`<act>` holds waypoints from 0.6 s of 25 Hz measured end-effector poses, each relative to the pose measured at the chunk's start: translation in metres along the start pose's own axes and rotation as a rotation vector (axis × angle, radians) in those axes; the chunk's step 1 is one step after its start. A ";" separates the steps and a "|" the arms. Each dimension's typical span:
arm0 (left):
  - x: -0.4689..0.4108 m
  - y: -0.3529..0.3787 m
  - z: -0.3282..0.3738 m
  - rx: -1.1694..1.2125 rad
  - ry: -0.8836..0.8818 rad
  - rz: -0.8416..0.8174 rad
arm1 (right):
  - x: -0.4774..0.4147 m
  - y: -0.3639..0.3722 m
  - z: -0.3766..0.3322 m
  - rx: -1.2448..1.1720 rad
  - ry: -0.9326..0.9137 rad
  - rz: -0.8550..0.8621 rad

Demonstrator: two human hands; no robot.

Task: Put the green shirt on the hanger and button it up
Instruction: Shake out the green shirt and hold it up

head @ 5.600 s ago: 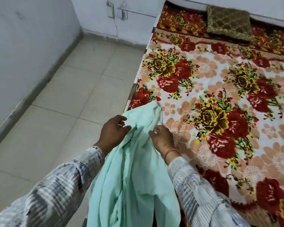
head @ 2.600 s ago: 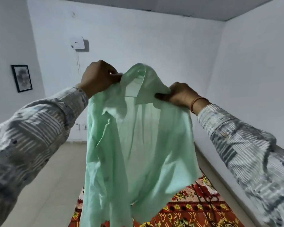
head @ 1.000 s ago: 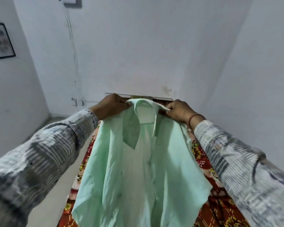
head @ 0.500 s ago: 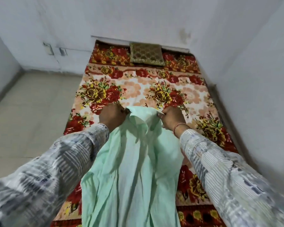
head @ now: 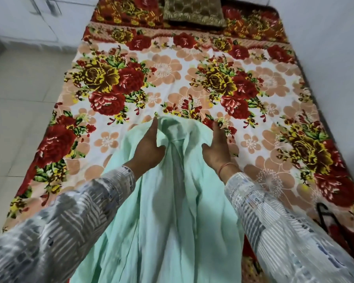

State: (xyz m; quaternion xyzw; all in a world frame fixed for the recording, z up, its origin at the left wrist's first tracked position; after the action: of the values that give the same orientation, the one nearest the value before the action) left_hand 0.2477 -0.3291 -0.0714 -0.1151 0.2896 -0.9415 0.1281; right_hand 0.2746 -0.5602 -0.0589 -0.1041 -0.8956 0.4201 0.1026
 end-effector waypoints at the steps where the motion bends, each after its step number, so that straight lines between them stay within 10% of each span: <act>1: 0.006 0.005 -0.011 -0.029 0.007 0.036 | 0.009 0.007 0.009 0.042 -0.036 0.021; 9: 0.023 0.026 -0.028 -0.484 0.221 -0.241 | 0.036 0.057 -0.016 0.180 -0.229 -0.304; 15: 0.004 0.003 -0.019 -0.432 0.086 0.034 | -0.004 0.029 -0.008 0.154 -0.016 -0.166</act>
State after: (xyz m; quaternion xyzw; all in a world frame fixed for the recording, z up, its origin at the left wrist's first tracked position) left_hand 0.2392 -0.3225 -0.0876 -0.0946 0.4918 -0.8593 0.1039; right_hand 0.2840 -0.5371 -0.0766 -0.0180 -0.8671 0.4786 0.1374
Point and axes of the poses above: each hand's wrist, its own x-axis away from the middle knuckle, its own y-axis out of the palm, z = x × y, the point moved 3 cm from there along -x, towards the middle knuckle, and after that the axes turned 15 degrees about z, right-handed, at the moved point
